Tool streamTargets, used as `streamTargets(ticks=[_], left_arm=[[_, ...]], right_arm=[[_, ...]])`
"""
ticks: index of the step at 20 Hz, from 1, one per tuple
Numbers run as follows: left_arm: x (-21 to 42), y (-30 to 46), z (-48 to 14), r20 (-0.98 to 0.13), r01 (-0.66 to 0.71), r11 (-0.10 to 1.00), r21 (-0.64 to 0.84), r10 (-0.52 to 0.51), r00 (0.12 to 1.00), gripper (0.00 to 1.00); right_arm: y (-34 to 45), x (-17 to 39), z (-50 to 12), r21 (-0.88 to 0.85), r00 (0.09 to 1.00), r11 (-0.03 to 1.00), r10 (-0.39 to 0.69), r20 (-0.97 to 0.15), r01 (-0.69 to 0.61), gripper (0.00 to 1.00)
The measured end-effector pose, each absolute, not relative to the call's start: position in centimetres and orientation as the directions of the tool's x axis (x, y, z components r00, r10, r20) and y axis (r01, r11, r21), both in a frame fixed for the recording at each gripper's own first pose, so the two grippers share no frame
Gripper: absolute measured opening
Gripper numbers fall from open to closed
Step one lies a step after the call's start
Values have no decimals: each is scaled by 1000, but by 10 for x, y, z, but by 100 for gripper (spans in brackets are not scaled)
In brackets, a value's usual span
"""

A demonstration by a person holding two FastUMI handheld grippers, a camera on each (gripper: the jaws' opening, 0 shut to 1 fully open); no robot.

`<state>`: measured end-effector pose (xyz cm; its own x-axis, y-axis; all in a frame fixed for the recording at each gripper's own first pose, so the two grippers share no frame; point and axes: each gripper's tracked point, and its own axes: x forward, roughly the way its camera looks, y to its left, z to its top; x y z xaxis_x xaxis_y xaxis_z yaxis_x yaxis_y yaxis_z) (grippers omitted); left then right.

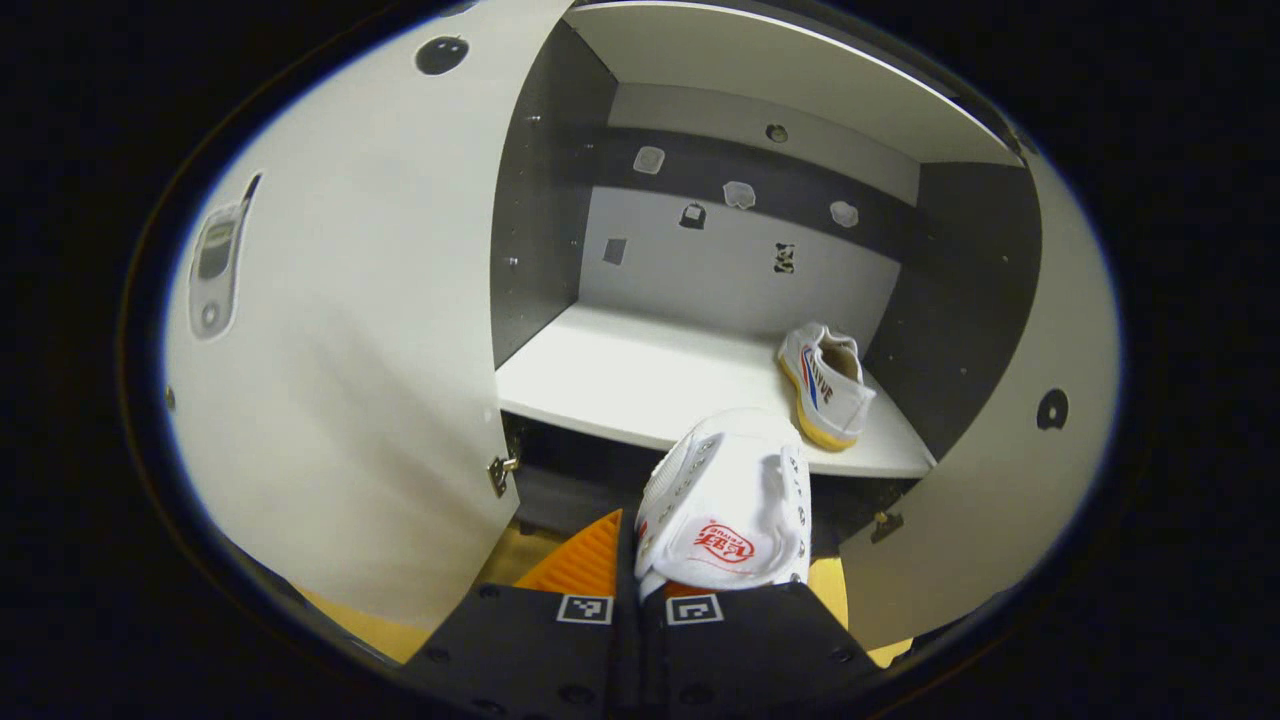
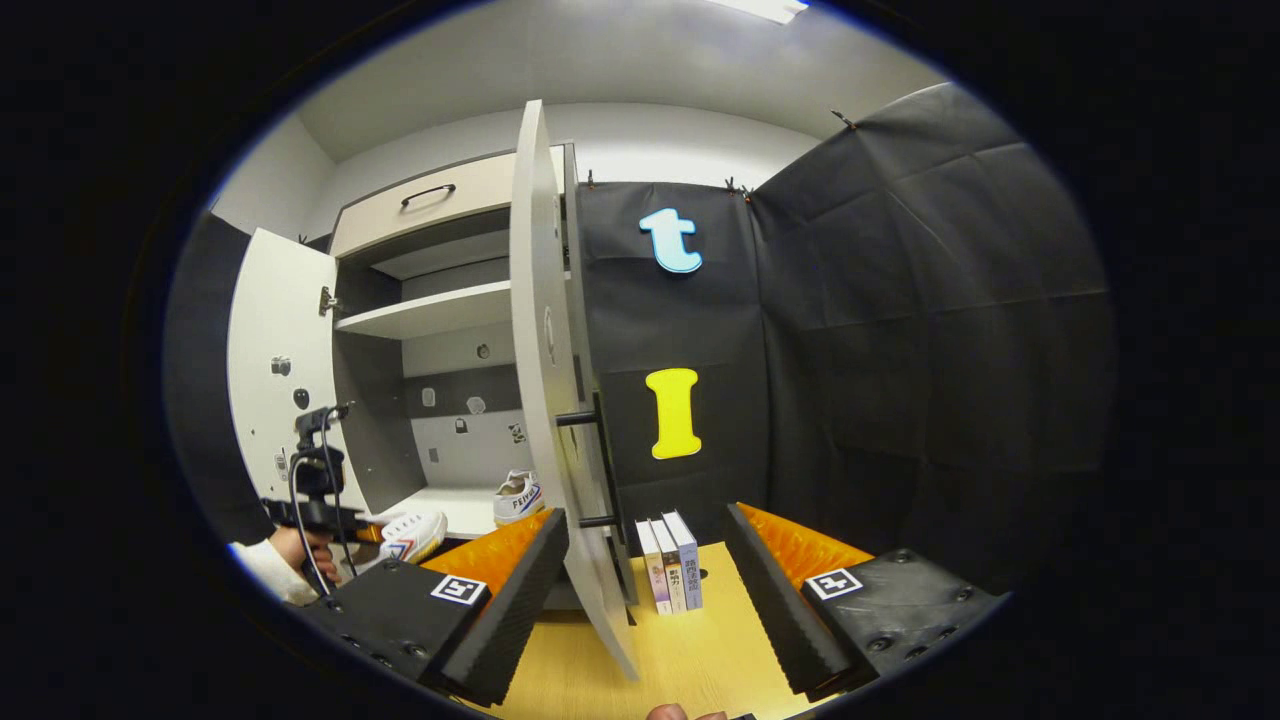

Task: Grab one shoe with the right hand and put it into the shoe cabinet, grab the other shoe with the left hand and put it into the shoe cabinet; then close the right door with the right hand and the left door with the left hand.

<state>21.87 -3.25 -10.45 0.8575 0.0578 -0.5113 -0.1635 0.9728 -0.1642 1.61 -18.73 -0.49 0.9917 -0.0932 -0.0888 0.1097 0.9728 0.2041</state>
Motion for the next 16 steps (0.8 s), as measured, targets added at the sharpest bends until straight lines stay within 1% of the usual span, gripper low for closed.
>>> streamTargets(ticks=[4, 7, 12, 16], left_arm=[[285, -32, -78, -499, -206, 965, -164, 99, 861, 5], [332, -27, -74, -517, -243, 963, -114, 152, 843, 5], [404, -18, -86, -565, -312, 950, -33, 240, 790, 5], [442, -3, -107, -589, -353, 934, 59, 318, 743, 5]], right_arm=[[-205, 19, -15, 221, 989, 967, -104, -104, 125, 99], [-222, 20, -17, 224, 987, 964, -122, -101, 142, 99], [-249, 21, -25, 204, 982, 963, -155, -111, 175, 98], [-269, 19, -29, 185, 975, 960, -189, -120, 209, 98]])
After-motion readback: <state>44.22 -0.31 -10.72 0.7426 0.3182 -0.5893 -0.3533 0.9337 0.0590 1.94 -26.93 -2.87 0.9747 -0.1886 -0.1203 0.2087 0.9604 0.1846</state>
